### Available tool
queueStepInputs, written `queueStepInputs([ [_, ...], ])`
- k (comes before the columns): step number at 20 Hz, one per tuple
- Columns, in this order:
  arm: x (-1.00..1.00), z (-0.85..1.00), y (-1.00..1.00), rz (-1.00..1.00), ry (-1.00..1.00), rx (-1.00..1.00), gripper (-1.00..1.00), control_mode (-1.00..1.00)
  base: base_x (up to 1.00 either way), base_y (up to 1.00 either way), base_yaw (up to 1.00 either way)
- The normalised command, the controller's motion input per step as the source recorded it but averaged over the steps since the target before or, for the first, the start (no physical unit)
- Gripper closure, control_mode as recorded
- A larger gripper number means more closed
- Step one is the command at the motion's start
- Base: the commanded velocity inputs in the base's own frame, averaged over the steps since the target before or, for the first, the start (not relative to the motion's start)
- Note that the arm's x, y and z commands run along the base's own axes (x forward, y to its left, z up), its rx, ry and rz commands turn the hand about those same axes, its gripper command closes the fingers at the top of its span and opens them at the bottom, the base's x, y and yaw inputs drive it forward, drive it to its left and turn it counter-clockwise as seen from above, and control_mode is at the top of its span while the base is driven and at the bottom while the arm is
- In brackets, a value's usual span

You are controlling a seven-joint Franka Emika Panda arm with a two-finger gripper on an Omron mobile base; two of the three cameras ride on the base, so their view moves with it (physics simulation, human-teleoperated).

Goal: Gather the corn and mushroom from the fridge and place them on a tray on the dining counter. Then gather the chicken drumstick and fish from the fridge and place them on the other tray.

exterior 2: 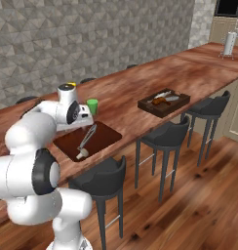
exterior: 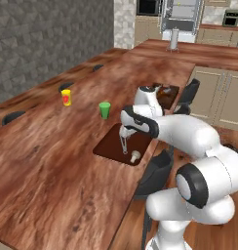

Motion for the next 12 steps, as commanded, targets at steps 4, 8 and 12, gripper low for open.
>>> queueStepInputs([
  [4, -0.85, 0.73, -0.03, 0.00, -0.01, 0.00, -1.00, -1.00, 0.00, 0.00, 0.00],
  [8, -0.74, 0.37, -0.07, -0.12, -0.08, 0.00, -1.00, -1.00, 0.00, 0.00, 0.00],
  [12, -0.44, 0.18, -0.15, -0.18, -0.06, 0.04, -1.00, -1.00, 0.00, 0.00, 0.00],
])
